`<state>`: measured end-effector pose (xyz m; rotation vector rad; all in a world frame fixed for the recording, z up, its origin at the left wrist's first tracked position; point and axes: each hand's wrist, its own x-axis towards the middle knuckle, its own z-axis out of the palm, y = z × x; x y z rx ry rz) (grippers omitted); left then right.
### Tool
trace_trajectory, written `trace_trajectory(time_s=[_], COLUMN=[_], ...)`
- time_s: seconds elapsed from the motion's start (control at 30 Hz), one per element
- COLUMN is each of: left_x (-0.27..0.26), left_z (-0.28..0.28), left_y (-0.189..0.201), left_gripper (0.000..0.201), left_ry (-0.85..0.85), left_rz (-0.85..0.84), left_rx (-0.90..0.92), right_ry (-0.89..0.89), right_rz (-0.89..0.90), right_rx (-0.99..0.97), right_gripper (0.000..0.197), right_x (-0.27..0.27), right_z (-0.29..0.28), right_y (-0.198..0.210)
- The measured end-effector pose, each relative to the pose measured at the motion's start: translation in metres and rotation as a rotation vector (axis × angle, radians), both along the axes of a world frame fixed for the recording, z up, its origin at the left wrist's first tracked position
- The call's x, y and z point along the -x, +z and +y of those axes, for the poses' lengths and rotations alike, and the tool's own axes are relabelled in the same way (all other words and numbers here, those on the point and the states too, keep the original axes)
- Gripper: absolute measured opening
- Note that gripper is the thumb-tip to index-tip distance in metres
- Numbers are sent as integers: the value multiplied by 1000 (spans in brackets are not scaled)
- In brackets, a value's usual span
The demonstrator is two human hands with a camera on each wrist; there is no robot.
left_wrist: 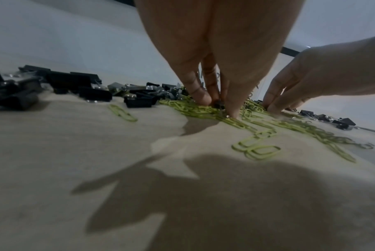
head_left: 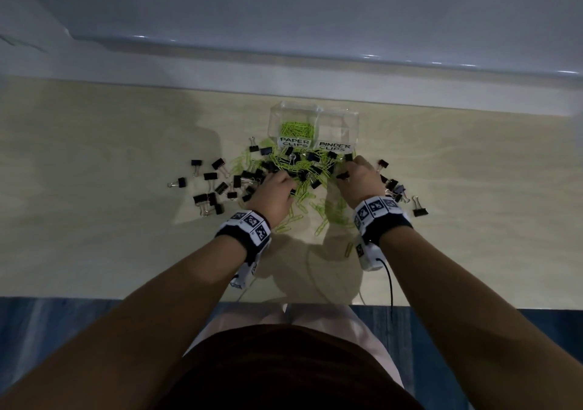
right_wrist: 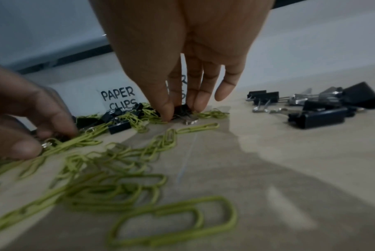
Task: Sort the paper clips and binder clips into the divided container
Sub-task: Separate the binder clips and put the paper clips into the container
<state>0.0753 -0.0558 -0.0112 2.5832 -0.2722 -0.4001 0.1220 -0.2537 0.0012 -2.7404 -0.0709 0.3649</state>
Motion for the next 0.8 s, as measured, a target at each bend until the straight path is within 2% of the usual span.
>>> trace_trajectory(time_s=[0.1, 0.2, 0.3, 0.47, 0.53, 0.63, 0.73, 0.8], left_x=[0, 2, 3, 8, 14, 28, 45, 54], left_z=[2, 6, 12, 63, 89, 111, 109, 97], left_y=[-1, 3, 13, 19, 13, 9, 6, 3], left_gripper=[21, 17, 14, 16, 17, 21, 32, 35], left_ry=[16, -3, 65, 363, 417, 387, 305, 238], left_rz=[-12, -10, -12, -147, -179, -158, -101, -8], left_rx=[48, 104, 168, 258, 241, 80, 39, 46], right_ry=[-27, -180, -273, -17, 68, 156, 77, -7], right_rz=[-31, -89, -148, -276, -176, 37, 209, 248], right_rx=[-109, -260, -265, -104, -136, -120, -98, -83], right_gripper=[16, 14, 16, 23, 31, 49, 68, 67], right_x=[0, 1, 4, 24, 41, 74, 104, 114], right_z=[-5, -19, -41, -62, -60, -57, -61, -62], right_y=[-1, 2, 4, 6, 11, 15, 8, 2])
